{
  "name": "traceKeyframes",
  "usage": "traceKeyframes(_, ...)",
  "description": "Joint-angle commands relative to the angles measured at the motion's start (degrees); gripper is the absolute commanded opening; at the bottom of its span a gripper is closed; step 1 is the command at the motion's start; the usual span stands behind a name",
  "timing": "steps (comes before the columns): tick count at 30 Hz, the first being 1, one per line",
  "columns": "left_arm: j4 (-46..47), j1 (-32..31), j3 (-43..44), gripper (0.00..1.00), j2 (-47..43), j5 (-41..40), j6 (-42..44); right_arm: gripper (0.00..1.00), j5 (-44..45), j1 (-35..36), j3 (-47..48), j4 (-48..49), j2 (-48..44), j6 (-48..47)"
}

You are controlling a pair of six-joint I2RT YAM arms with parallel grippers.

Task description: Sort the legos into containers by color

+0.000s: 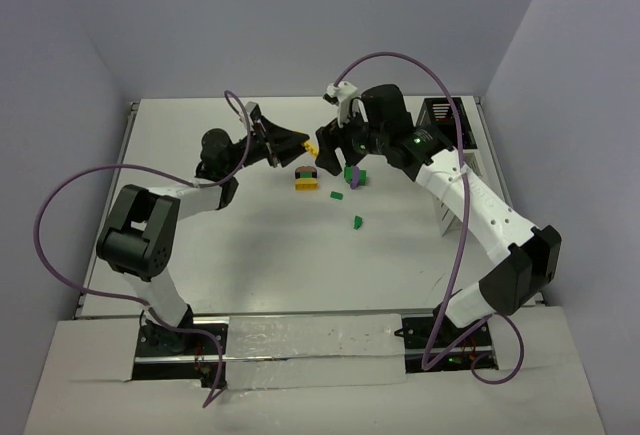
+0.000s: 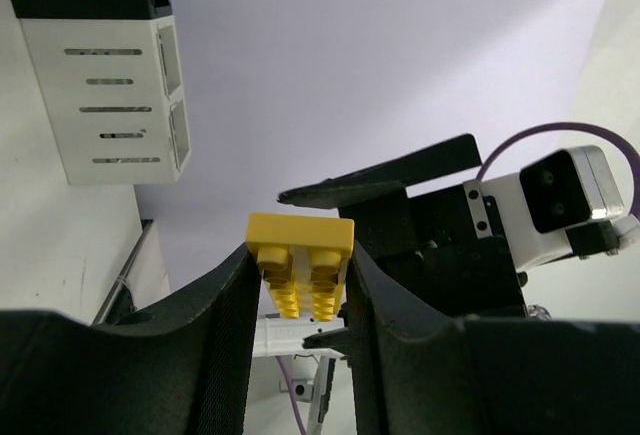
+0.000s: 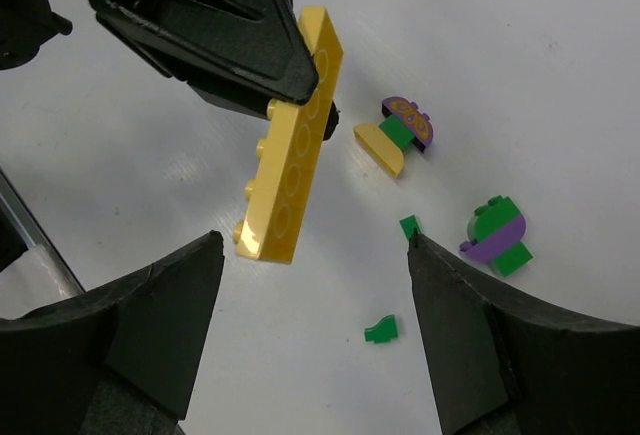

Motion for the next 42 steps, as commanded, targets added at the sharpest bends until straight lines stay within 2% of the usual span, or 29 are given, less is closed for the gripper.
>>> traceKeyframes(1,4.98,-0.80,1.48,0.00,-0.35,-1.28,-1.43,0.74,3.12,-0.26,3.54,3.62,1.06,0.55)
traceKeyframes(3,5.05,-0.87,1.30,0.01,-0.53,-1.38,-1.41,0.69,3.80,-0.19,3.96,3.87,1.31,0.87)
traceKeyframes(6,4.94,-1.01,1.00,0.04,-0.80,-1.68,-1.34,0.44,4.18,-0.26,4.37,4.54,1.50,1.25)
traceKeyframes(8,4.75,-1.15,0.91,0.11,-0.92,-1.81,-1.17,0.31,3.65,-0.26,4.58,4.64,1.46,1.21)
traceKeyframes(10,4.61,-1.15,0.74,0.17,-0.97,-1.85,-0.83,0.11,2.77,-0.31,4.72,4.38,1.37,1.00)
traceKeyframes(11,4.32,-1.12,0.69,0.21,-0.97,-1.87,-0.65,0.04,2.44,-0.26,4.73,4.25,1.29,0.90)
traceKeyframes(12,4.20,-0.99,0.69,0.29,-0.97,-1.82,-0.29,0.00,2.11,-0.37,4.65,3.96,1.12,0.79)
traceKeyframes(15,1.53,-0.08,0.86,0.65,-1.30,-1.31,2.27,0.00,0.23,-2.12,3.72,2.75,-0.10,-0.11)
traceKeyframes(16,0.33,0.38,0.89,0.83,-1.58,-1.09,3.41,0.00,-0.16,-2.95,3.39,2.33,-0.54,-0.35)
traceKeyframes(17,-1.29,1.09,0.87,0.97,-2.08,-1.04,4.91,0.00,-0.85,-4.18,3.06,1.50,-1.08,-0.97)
traceKeyframes(19,-4.87,3.17,0.43,0.99,-3.69,-1.34,9.34,0.00,-2.64,-7.74,2.36,-1.22,-2.48,-3.15)
traceKeyframes(23,-18.17,7.07,2.64,0.99,-7.94,-1.37,23.32,0.00,-4.95,-16.78,2.10,-10.45,-4.56,-11.78)
traceKeyframes(24,-27.01,7.72,4.39,0.99,-8.47,-1.23,32.40,0.00,-4.85,-20.29,2.75,-12.31,-4.57,-13.80)
traceKeyframes(27,-45.82,7.23,13.53,0.99,-10.06,-4.31,50.67,0.00,-2.45,-25.61,3.25,-19.52,-4.43,-21.70)
traceKeyframes(28,-55.59,6.06,17.79,0.99,-10.87,-8.78,62.05,0.00,-1.35,-28.47,4.42,-22.24,-3.40,-24.13)
traceKeyframes(30,-60.57,4.86,20.16,0.99,-12.27,-12.46,70.19,0.00,0.28,-32.99,6.46,-26.53,-1.56,-27.62)
traceKeyframes(34,-65.94,4.56,22.74,0.99,-13.44,-14.56,75.05,0.00,4.32,-39.32,10.10,-31.29,2.39,-31.82)
traceKeyframes(42,-67.59,4.38,22.21,0.99,-14.68,-8.85,80.76,0.00,10.89,-44.67,18.80,-33.96,10.73,-31.77)
